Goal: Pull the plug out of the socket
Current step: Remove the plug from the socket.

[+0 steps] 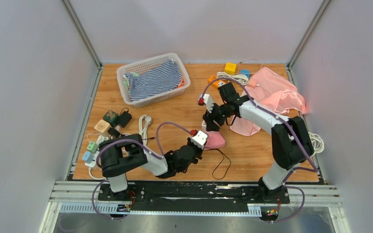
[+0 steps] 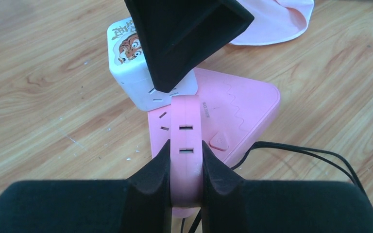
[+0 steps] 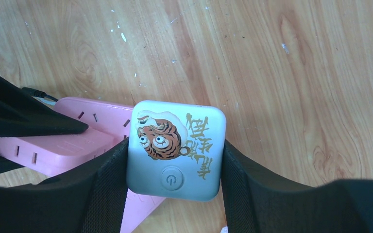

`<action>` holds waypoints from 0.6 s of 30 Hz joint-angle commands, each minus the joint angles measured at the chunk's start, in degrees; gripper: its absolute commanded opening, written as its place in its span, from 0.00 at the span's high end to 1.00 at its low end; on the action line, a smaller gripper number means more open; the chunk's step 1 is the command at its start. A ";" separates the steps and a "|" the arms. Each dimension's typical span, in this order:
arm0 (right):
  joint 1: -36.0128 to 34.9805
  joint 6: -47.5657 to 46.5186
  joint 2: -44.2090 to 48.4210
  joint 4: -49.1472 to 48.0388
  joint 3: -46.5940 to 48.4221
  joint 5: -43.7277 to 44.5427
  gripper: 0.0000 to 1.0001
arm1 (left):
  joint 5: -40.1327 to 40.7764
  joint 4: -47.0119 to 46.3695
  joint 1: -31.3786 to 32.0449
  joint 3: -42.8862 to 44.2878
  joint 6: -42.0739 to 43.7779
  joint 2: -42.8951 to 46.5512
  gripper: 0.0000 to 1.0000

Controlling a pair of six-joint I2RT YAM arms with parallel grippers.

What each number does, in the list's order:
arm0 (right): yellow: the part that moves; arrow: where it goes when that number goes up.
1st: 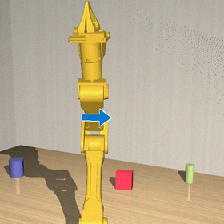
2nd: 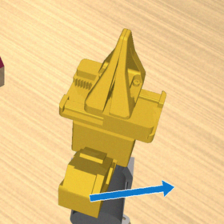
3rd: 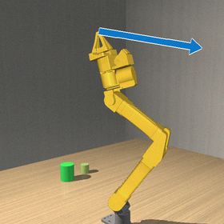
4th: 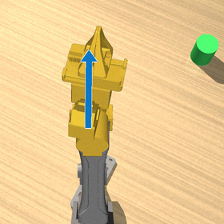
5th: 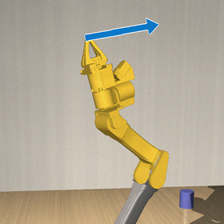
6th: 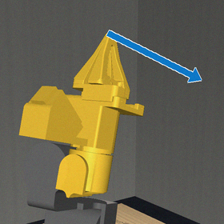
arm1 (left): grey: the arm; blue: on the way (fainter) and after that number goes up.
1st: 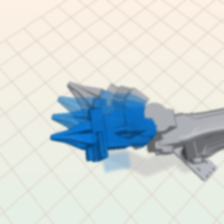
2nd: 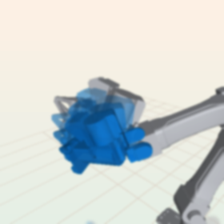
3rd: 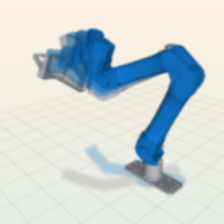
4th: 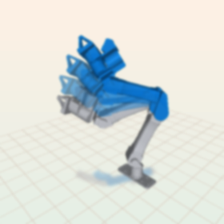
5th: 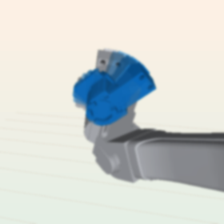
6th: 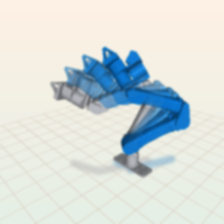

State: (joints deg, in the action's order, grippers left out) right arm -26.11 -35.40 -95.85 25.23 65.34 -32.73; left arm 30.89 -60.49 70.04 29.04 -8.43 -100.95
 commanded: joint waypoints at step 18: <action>-2.67 -4.57 -6.88 7.64 -3.79 11.20 1.00 | 1.39 -3.56 1.84 0.71 5.11 3.95 1.00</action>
State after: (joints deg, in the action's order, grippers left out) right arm -28.05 -35.66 -96.53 24.64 65.76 -31.46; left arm 34.13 -60.66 71.50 28.18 -4.29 -100.14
